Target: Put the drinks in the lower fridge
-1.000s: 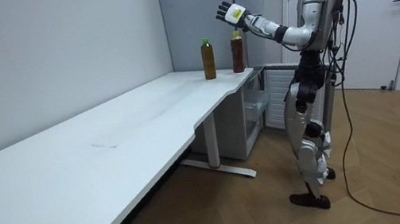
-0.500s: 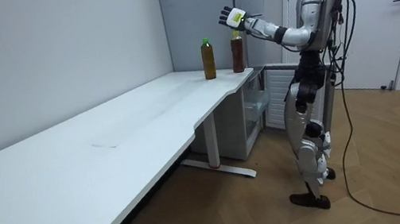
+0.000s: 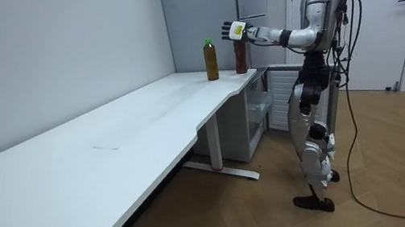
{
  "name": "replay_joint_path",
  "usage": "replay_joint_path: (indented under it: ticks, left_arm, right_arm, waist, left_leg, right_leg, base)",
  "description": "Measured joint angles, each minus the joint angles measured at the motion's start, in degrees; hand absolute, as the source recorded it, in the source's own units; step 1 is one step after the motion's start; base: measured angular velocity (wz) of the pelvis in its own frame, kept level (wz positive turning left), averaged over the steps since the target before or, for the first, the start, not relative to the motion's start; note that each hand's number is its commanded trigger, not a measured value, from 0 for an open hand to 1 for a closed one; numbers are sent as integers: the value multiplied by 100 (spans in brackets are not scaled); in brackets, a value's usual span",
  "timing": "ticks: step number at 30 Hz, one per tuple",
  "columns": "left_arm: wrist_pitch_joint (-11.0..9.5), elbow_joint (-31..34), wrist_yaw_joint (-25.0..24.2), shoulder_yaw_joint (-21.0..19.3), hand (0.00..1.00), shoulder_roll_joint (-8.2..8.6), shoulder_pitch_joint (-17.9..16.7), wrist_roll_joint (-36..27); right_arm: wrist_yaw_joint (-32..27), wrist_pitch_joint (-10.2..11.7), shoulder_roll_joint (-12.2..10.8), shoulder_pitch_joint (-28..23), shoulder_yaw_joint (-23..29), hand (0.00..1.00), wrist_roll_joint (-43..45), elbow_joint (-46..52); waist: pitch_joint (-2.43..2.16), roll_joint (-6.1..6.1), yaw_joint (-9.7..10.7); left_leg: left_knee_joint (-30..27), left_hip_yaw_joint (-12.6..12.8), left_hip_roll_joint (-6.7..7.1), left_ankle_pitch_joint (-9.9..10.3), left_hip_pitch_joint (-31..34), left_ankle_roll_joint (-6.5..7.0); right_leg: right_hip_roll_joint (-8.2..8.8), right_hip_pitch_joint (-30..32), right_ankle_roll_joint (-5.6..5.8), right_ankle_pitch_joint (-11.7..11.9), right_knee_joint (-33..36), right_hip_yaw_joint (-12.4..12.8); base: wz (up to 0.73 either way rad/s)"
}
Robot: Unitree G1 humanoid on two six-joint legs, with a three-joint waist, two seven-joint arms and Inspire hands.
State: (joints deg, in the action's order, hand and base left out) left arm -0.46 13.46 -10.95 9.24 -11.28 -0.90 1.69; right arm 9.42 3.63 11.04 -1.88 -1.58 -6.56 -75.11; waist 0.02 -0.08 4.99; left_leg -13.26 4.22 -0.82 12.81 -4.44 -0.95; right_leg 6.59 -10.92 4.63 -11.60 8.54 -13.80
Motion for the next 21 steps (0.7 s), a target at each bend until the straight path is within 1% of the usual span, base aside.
replay_joint_path:
  ticks: [1,3,5,7,10,12,18,21]
  left_arm:
    - [14,-19,-43,-2,0,3,0,-113]
    - [14,-115,-108,-5,0,3,0,-293]
    - [25,-211,-140,-5,0,2,-1,-468]
    - [54,-321,-178,-12,0,17,0,-695]
    - [100,-350,-209,-12,0,34,0,-845]
    - [138,-348,-233,-12,0,37,0,-980]
    - [178,-401,-366,-12,0,51,0,-1337]
    - [180,-494,-380,-12,0,61,0,-1345]
  right_arm:
    - [0,-3,-1,12,-3,0,7,-2]
    - [-1,-8,-1,16,-5,0,9,-12]
    - [-1,-15,-6,16,-4,0,9,-7]
    - [-1,-90,-10,17,-3,0,9,33]
    - [-1,-187,-9,12,-7,0,10,115]
    - [-2,-220,-7,9,-12,0,12,156]
    - [-11,-231,-10,19,-11,0,7,149]
    - [-11,-230,-10,19,-10,0,6,145]
  waist:
    - [8,-5,0]
    - [6,-3,-1]
    - [13,-9,-1]
    - [15,-13,-2]
    - [18,-17,-8]
    - [11,-6,-7]
    - [14,-9,2]
    - [15,-7,2]
  left_leg:
    - [-2,31,-6,0,-3,0]
    - [-4,63,-8,1,-21,1]
    - [-13,73,-12,0,-18,1]
    - [-15,87,-28,1,-18,1]
    - [-5,94,-54,2,3,-2]
    - [-3,93,-69,0,59,-8]
    - [-31,93,-75,-9,74,-18]
    - [-29,92,-75,-10,74,-19]
  right_leg:
    - [-1,-1,0,0,14,38]
    - [-1,-4,0,0,19,93]
    - [-2,3,-3,2,24,100]
    - [-14,8,-13,9,31,94]
    - [-36,24,-30,20,32,96]
    - [-53,92,-44,29,35,102]
    - [-60,101,-53,35,25,107]
    - [-60,102,-53,35,20,107]
  base:
    - [-10]
    - [-9]
    - [-5]
    - [0]
    - [0]
    - [0]
    - [0]
    - [0]
